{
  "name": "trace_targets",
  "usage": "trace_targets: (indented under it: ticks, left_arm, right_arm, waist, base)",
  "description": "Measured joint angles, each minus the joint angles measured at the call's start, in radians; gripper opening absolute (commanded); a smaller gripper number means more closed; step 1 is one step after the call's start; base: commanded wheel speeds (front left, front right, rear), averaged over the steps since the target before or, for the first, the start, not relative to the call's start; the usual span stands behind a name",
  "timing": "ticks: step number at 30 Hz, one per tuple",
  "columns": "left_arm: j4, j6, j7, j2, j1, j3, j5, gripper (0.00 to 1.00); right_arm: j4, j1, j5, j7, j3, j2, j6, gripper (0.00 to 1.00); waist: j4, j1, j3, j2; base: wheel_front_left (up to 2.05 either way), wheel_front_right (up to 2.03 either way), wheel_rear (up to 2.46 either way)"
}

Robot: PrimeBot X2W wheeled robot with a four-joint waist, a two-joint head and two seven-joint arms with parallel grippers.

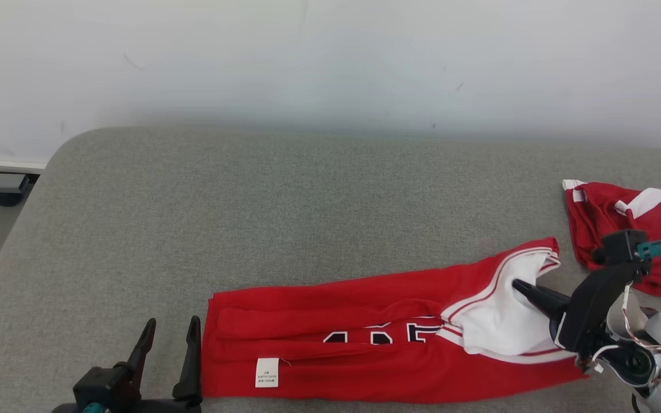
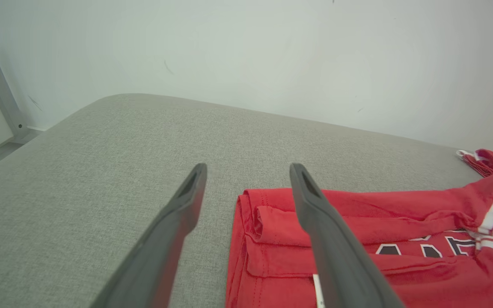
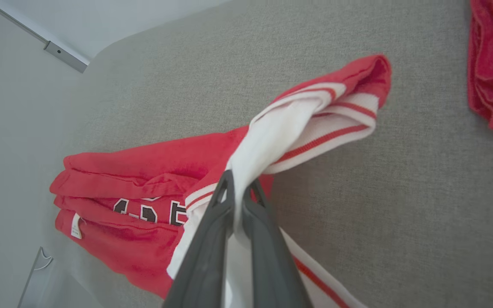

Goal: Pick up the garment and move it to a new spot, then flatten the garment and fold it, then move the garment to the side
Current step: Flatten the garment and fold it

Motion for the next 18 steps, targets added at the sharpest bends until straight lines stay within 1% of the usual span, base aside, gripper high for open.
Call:
trace_targets:
  ticks: [3,8,13,18]
  left_arm:
    - [0.003,0.000,0.000,-0.004,0.000,-0.004,0.000,1.00]
    - [0.005,-0.001,0.000,-0.013,0.000,-0.016,-0.001,1.00]
    - [0.007,-0.001,0.000,-0.018,-0.002,-0.020,0.000,1.00]
    - [0.011,-0.001,0.000,-0.027,-0.006,-0.021,0.000,1.00]
  right_arm:
    - [-0.054,0.000,0.057,0.020,-0.024,0.001,0.003,0.00]
    - [-0.157,0.015,0.148,0.044,-0.049,0.029,0.008,0.00]
    - [-0.223,0.025,0.183,0.068,-0.047,0.058,0.008,0.00]
    - [-0.270,0.023,0.198,0.076,-0.037,0.106,0.008,0.00]
  waist:
    - [0.000,0.0000,-0.004,0.0000]
    - [0.010,0.0000,-0.005,0.0000]
    - [0.030,0.0000,0.000,0.0000]
    - [0.059,0.0000,0.004,0.0000]
  base:
    - [0.00,0.00,0.00]
    - [0.00,0.00,0.00]
    - [0.00,0.00,0.00]
    - [0.00,0.00,0.00]
